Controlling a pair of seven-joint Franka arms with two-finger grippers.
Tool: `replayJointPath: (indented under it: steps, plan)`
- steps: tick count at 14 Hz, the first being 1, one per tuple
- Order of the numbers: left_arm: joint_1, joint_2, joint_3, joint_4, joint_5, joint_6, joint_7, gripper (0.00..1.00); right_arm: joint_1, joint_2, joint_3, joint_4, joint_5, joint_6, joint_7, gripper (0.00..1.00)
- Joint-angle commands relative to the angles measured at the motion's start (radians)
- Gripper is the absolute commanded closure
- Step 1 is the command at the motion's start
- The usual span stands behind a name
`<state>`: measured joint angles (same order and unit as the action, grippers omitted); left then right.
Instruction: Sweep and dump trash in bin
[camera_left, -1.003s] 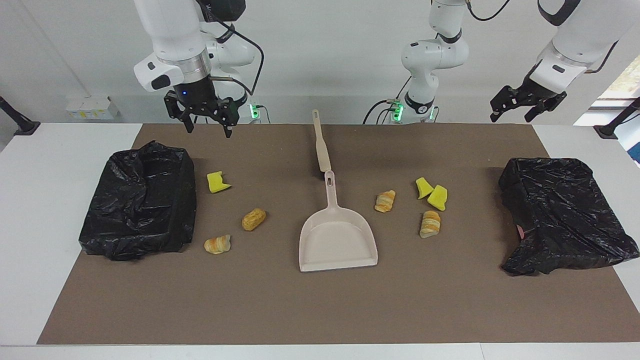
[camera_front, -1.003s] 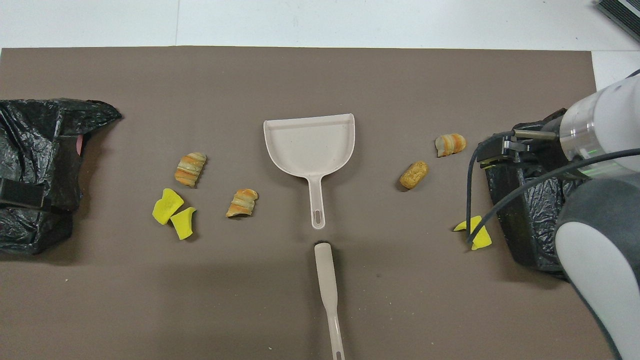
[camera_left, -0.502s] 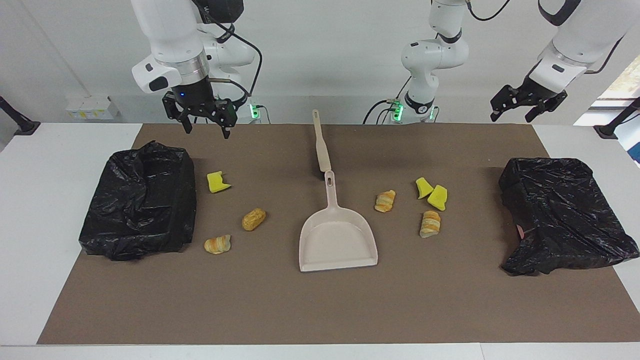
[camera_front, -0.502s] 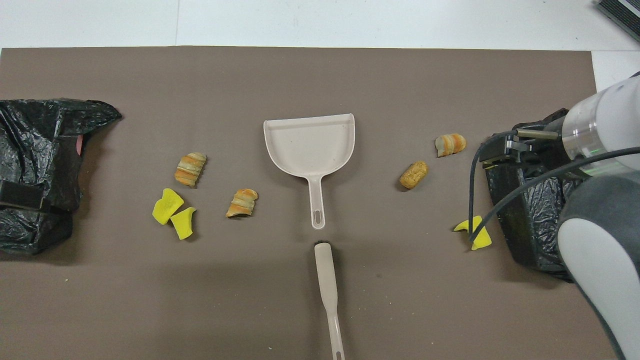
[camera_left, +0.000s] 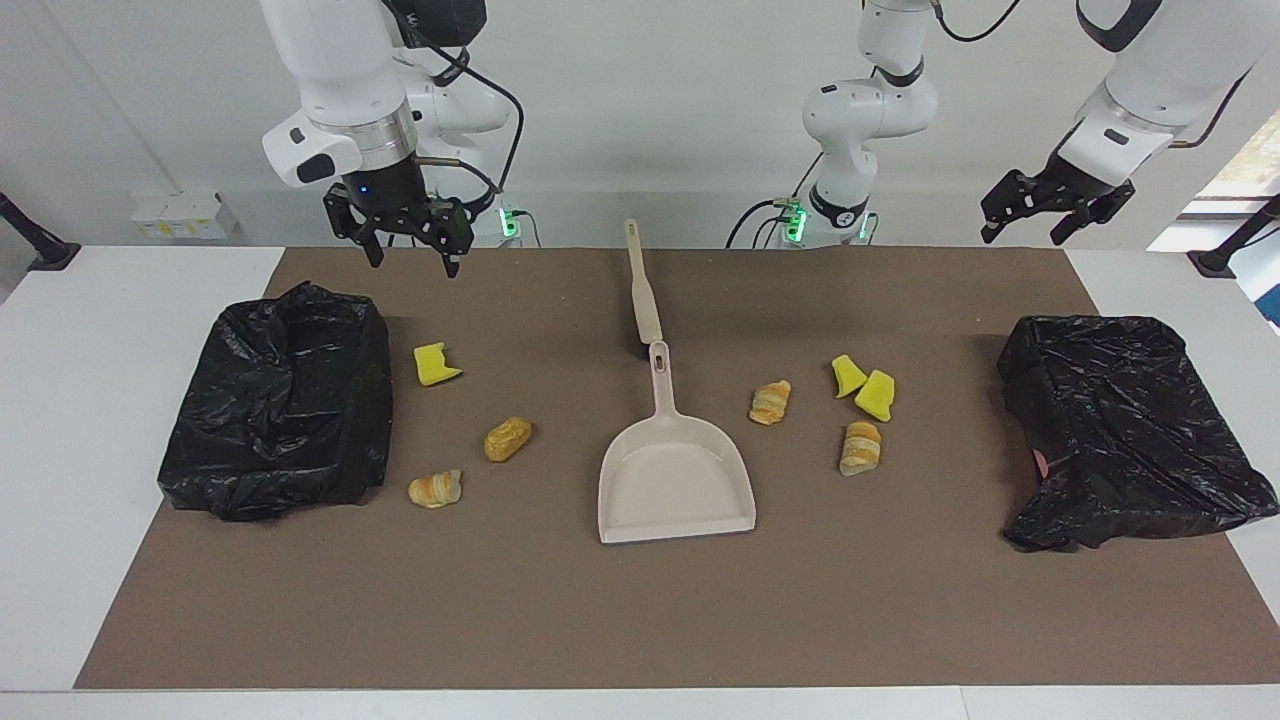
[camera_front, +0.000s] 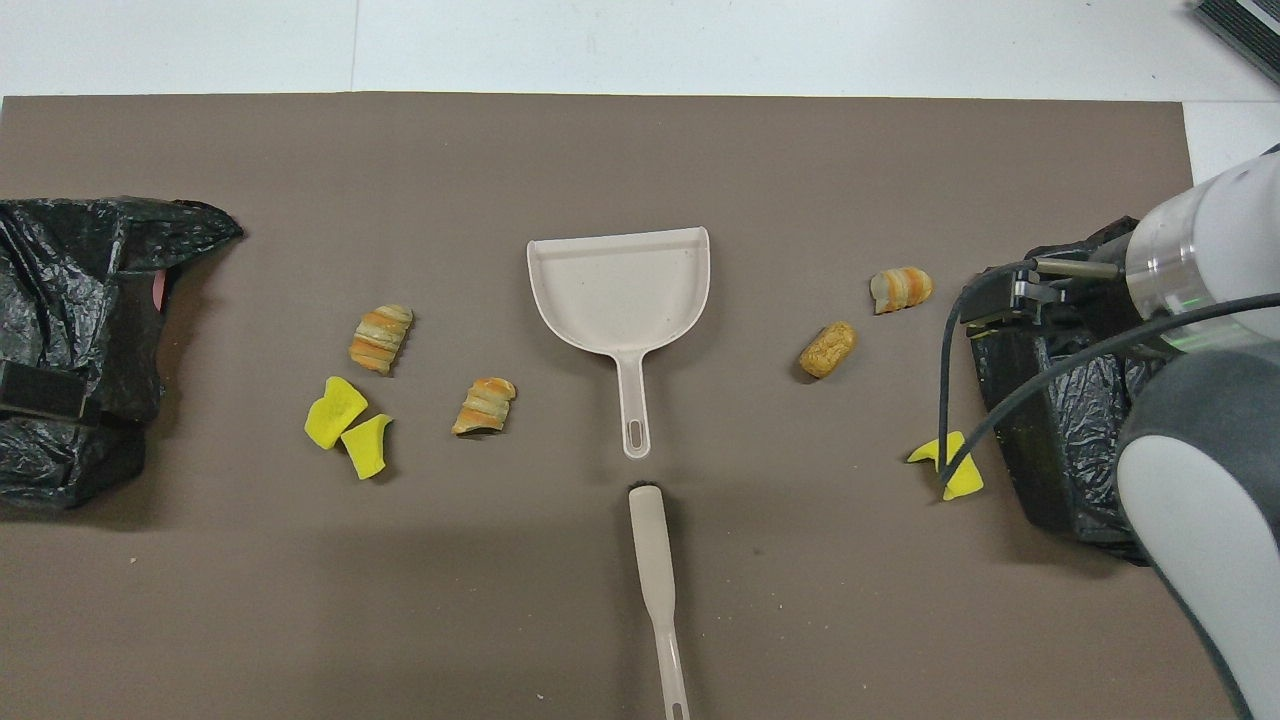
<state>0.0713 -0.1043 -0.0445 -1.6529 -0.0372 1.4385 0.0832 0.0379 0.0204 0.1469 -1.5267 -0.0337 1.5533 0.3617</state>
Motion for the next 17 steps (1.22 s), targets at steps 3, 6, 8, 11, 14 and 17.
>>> replayJointPath:
  steps: [3, 6, 8, 11, 14, 17]
  plan:
    - [0.004, -0.017, -0.003, -0.01, 0.017, -0.013, 0.017, 0.0, -0.013, -0.016, 0.006, -0.033, 0.041, 0.011, -0.02, 0.0]
    - [0.004, -0.017, -0.003, -0.011, 0.017, -0.015, 0.017, 0.0, -0.001, -0.016, 0.01, -0.052, 0.041, 0.051, 0.009, 0.0]
    - [0.004, -0.018, -0.003, -0.013, 0.017, -0.013, 0.018, 0.0, 0.031, 0.004, 0.019, -0.059, 0.04, 0.077, 0.034, 0.0]
    - [0.004, -0.022, -0.003, -0.019, 0.017, -0.01, 0.018, 0.0, 0.115, 0.058, 0.019, -0.061, 0.037, 0.151, 0.149, 0.0]
    - [0.004, -0.022, -0.003, -0.019, 0.017, -0.01, 0.018, 0.0, 0.204, 0.125, 0.019, -0.058, 0.023, 0.229, 0.264, 0.0]
    - [0.004, -0.023, -0.003, -0.024, 0.017, -0.01, 0.018, 0.0, 0.296, 0.211, 0.017, -0.05, 0.008, 0.344, 0.354, 0.0]
